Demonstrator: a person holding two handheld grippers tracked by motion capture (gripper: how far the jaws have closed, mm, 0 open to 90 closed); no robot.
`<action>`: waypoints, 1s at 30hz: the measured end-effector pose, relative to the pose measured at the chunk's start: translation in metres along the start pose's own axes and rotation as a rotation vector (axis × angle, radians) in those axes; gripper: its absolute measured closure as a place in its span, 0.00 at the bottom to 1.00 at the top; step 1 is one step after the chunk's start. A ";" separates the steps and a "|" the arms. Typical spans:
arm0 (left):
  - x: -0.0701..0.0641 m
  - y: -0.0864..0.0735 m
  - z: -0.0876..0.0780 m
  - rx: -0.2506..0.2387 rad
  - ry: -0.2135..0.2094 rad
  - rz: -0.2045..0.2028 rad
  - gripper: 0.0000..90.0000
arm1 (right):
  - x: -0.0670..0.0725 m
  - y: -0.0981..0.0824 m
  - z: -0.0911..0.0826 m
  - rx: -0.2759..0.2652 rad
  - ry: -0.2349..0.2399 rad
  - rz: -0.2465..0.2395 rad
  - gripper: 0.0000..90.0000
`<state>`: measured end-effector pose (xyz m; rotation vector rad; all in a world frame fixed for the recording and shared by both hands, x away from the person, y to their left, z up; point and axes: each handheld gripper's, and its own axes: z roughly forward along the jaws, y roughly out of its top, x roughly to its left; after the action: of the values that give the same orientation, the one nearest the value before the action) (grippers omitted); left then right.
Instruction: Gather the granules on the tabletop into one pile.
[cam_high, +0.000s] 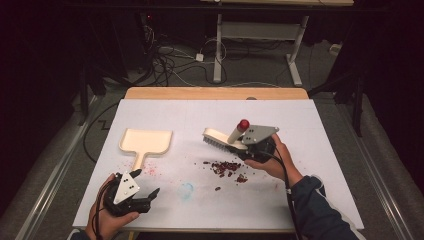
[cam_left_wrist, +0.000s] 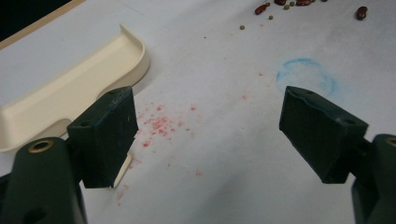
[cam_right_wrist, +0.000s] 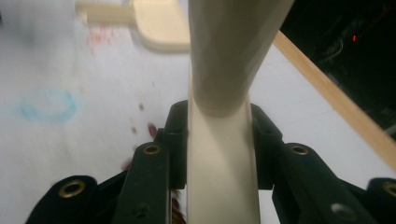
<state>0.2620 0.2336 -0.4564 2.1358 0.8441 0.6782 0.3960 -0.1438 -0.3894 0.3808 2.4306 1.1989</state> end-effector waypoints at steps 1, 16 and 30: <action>0.000 0.000 0.000 -0.004 -0.001 -0.007 0.21 | 0.002 0.005 -0.001 -0.017 0.028 0.055 0.75; 0.000 0.000 -0.003 -0.008 -0.007 -0.008 0.21 | 0.073 -0.008 0.056 0.009 0.207 0.689 0.75; -0.002 -0.001 -0.002 0.001 -0.019 -0.007 0.21 | 0.044 -0.042 0.037 0.055 -0.001 0.759 0.75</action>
<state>0.2595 0.2333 -0.4564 2.1353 0.8417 0.6533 0.3718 -0.1254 -0.4532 1.4062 2.3778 1.3907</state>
